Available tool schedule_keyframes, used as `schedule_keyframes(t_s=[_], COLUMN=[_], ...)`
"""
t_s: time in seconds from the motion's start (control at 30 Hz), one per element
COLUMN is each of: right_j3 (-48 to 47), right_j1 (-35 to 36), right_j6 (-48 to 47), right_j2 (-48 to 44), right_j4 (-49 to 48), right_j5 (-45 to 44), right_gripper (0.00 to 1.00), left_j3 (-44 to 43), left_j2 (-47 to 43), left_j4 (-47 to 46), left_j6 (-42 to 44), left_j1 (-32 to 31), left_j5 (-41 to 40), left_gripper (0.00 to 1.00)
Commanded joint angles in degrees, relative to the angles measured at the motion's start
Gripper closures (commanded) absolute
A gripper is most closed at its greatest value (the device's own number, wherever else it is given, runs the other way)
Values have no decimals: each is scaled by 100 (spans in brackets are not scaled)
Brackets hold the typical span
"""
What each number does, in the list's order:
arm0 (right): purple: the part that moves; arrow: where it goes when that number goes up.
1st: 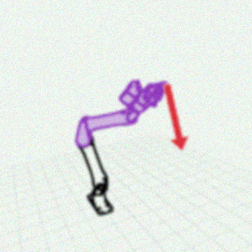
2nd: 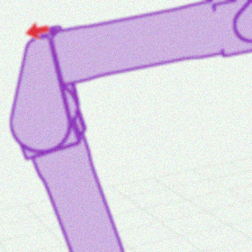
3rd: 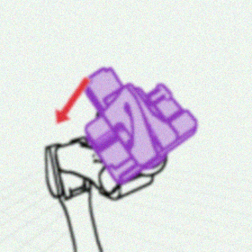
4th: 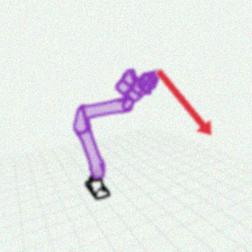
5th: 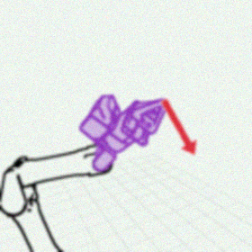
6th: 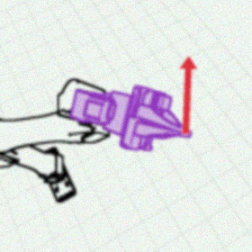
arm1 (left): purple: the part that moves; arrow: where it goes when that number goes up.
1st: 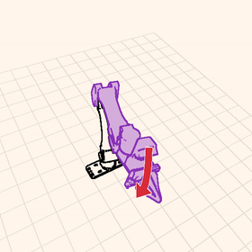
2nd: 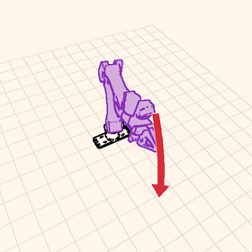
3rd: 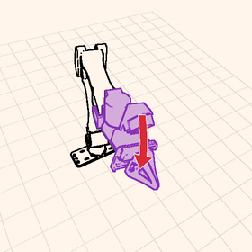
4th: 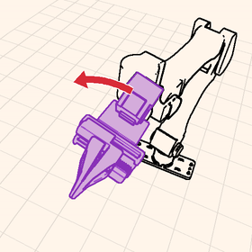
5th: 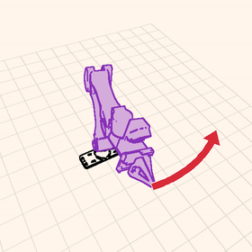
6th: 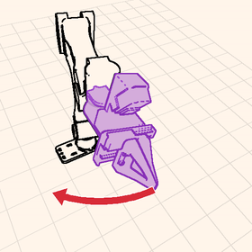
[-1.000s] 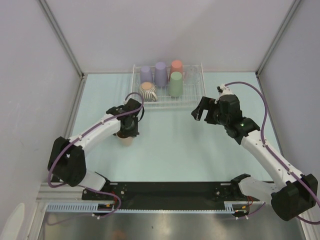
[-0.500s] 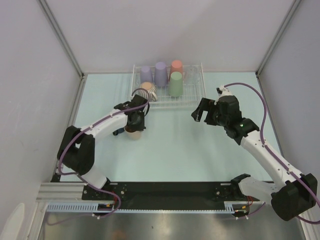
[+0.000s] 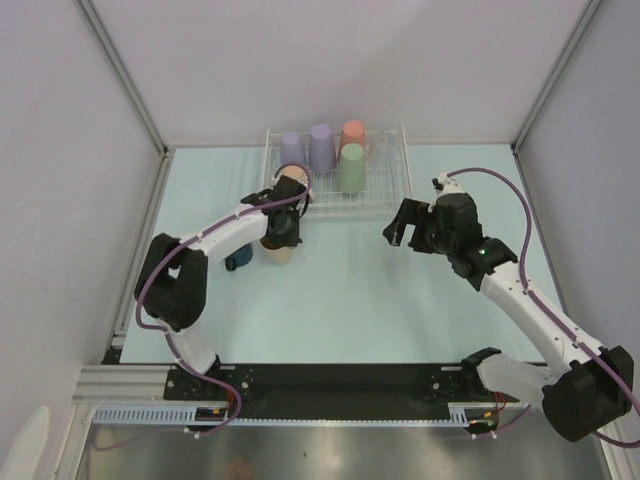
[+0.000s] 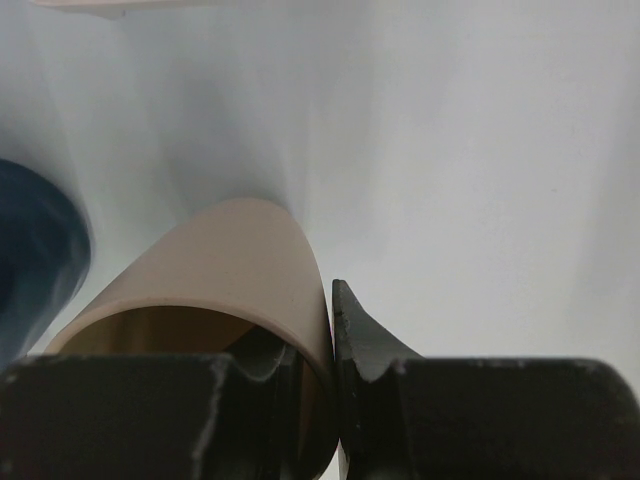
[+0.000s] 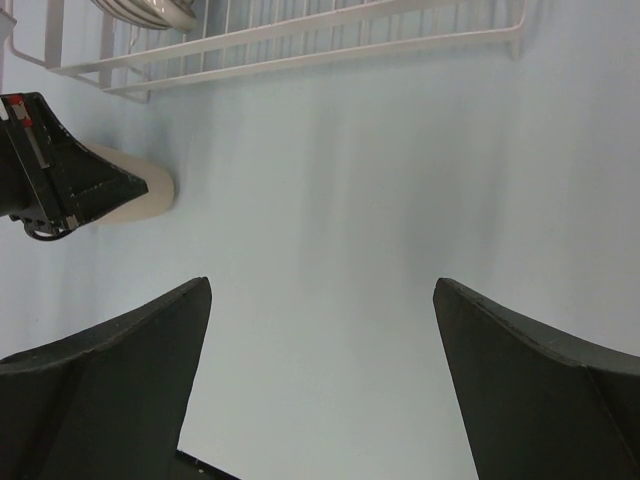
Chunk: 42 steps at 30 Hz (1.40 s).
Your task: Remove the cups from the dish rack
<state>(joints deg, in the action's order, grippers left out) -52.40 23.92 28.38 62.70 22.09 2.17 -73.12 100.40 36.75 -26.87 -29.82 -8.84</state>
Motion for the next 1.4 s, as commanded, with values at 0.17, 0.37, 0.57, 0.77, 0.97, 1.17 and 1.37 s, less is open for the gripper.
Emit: schedule_keyframes(t_s=[0.17,0.37,0.57,0.77,0.97,1.17,1.37], right_j3=[63,81,99,107,64,-33,-489], right_j1=[-19,-19,-19,-10,-2,7,104], right_j6=[-114,-105,-87,-52,-43,-52,-289], right_j2=[-117,-100,-100,-91,-117,-65,356], right_j4=[-29,-55,-64,-82,-64,-99,-29], right_j5=[-86,-68,-51,-59,-138,-191,-691], right_gripper=[0,0,0,0,0,0,0], left_j3=[-97,-88,-114,-281,-755,-1292,-635], left_j2=[305,305,-63,-310,-1004,-1601,-2893], left_j4=[-72,-72,-151,-28,305,552,-236], left_j6=[-20,-11,51,86,182,174,156], left_j1=[117,161,161,135,-14,-58,-76], left_j5=[-91,-206,-284,-364,-680,-698,-364], left_gripper=[100,95,37,24,16,2,2])
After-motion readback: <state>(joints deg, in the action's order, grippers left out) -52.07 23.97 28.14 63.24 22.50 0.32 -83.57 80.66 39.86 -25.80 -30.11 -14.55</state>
